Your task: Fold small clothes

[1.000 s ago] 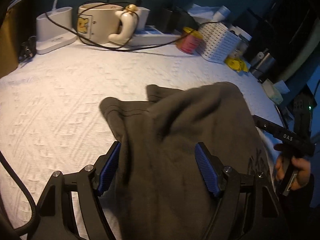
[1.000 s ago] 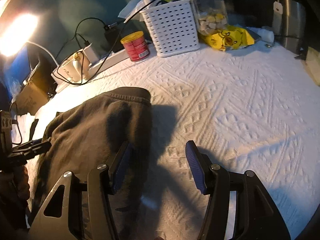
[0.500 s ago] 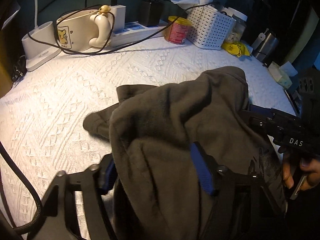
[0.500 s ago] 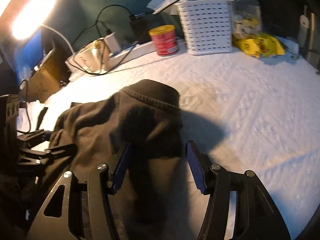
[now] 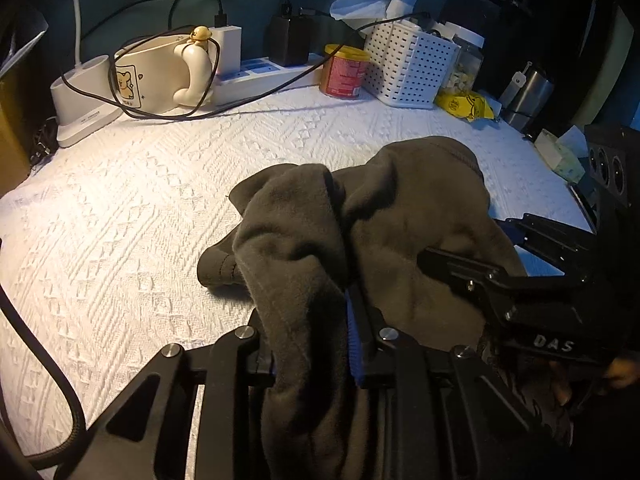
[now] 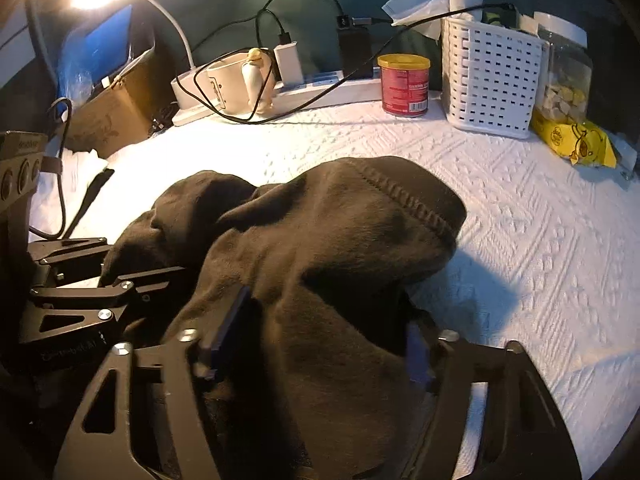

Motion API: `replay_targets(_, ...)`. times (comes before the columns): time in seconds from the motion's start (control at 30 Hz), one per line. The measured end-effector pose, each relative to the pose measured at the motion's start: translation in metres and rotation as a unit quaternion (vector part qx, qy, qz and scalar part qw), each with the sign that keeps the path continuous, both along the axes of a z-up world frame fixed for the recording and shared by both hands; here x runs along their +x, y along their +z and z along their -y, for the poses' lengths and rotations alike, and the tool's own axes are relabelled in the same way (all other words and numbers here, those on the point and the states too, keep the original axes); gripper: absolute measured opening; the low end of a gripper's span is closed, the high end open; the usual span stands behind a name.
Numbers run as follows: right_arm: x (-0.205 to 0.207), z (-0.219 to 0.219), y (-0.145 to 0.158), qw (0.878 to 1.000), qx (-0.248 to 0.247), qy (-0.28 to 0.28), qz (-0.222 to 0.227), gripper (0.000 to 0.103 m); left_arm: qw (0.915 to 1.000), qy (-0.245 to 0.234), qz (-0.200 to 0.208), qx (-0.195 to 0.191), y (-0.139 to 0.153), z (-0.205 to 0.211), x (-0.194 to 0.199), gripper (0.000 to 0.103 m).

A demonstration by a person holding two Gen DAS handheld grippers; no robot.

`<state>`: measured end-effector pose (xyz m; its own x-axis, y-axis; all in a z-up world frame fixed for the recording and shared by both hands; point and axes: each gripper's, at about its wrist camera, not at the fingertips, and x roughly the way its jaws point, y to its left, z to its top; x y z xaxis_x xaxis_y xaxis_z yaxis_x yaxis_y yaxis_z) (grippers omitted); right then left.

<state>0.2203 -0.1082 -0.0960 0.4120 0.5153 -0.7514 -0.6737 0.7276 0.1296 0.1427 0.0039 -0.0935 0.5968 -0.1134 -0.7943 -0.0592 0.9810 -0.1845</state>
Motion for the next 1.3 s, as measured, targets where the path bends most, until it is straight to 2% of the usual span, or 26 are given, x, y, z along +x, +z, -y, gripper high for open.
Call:
replay_targets(0.07,0.0,-0.001,-0.001,1.0,-0.005,-0.001,0.004,0.046,1.0,0.001,0.003,-0.001,0.0,0.001,-0.001,0.022)
replay_targets(0.1,-0.001,-0.001,-0.001,1.0,-0.007,0.002,0.006,0.045,1.0,0.002,0.005,0.0,0.001,0.001,-0.002,0.021)
replay_targets(0.17,-0.004,-0.002,0.0,1.0,-0.011,0.008,0.011,0.032,1.0,0.003,0.009,-0.001,0.003,0.003,-0.004,0.021)
replay_targets(0.23,-0.009,-0.002,0.001,1.0,-0.014,0.012,0.019,0.029,0.9999,0.005,0.014,-0.005,0.005,0.003,-0.006,0.021)
replay_targets(0.33,-0.015,-0.004,0.002,0.999,-0.024,0.016,0.029,0.027,0.9997,0.006,0.018,-0.012,0.009,0.003,-0.011,0.021)
replay_targets(0.6,-0.028,0.01,0.02,0.999,0.0,0.002,0.035,0.025,0.9987,-0.003,0.05,-0.014,0.027,0.01,-0.028,0.021)
replay_targets(0.77,-0.042,0.018,0.039,0.998,0.015,-0.005,0.055,0.025,0.997,-0.005,0.074,-0.022,0.041,0.009,-0.039,0.021)
replay_targets(1.3,-0.09,0.032,0.099,0.992,0.056,-0.013,0.11,0.025,0.9897,-0.01,0.142,-0.015,0.083,0.015,-0.08,0.021)
